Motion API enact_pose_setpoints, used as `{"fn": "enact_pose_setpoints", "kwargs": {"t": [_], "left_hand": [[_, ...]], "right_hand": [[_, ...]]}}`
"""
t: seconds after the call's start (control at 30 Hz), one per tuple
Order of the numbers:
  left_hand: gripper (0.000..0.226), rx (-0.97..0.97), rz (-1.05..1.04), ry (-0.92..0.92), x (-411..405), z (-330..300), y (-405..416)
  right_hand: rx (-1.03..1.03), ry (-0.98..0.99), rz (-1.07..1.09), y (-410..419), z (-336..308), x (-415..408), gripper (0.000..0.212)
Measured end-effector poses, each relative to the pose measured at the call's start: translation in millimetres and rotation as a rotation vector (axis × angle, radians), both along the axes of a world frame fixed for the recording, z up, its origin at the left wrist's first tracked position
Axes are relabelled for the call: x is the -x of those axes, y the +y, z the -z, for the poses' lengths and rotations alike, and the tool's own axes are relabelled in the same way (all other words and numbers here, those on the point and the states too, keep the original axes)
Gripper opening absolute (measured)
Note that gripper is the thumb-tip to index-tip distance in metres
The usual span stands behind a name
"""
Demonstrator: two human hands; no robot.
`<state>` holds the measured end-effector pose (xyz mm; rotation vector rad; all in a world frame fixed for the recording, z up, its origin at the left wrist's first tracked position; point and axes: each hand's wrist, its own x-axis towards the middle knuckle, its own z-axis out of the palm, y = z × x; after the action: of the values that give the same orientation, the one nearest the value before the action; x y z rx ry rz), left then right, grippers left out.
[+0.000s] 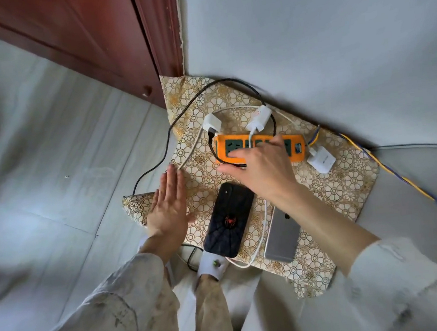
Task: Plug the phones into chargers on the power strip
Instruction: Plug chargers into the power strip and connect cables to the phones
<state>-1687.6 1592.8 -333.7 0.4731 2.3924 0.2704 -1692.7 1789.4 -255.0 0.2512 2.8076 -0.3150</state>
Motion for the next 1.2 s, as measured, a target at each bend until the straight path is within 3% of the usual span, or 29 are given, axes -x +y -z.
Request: {"fn": "enact_pose_setpoints", "kwargs": {"t": [0.1, 0.17, 0.3, 0.5, 0.83, 1.07, 1.2], "left_hand": [[0.107, 0.013, 0.0, -0.001, -1.1, 0.2, 0.7], [0.107, 0.02, -0.004, -0.002, -1.4, 0.2, 1.3], [0.107, 0.036, -0.005, -0.009, -1.6, -0.8, 2.8], [0.105, 0.079, 0.0, 0.012, -3.0, -1.7, 5.1], [0.103, 0.084, -0.013, -0.004, -2.9, -3.9, 6.8], [0.097, 0.027, -0.055, -0.011, -2.6, -9.4, 8.5], [0.096, 0.014, -0.066, 0.0, -3.5, -8.7, 8.1]], "right_hand": [[-0.108, -0.05, -0.071, 26.7, -9.9, -2.4, 0.029], [-0.163, -0.133, -0.004, 43.5, -11.8, -3.7, 0.016], [-0.168, -0.255, 0.124, 47.9, -2.3, -0.5, 0.038], [-0.022, -0.081, 0.205, 4.6, 27.2, 19.7, 0.055], [0.167, -0.076, 0.368, 28.5, 24.3, 44.6, 0.024], [-0.001, -0.152, 0.042, 51.4, 4.1, 28.3, 0.033], [0.007, -0.195, 0.034, 51.0, 2.9, 25.2, 0.037]]}}
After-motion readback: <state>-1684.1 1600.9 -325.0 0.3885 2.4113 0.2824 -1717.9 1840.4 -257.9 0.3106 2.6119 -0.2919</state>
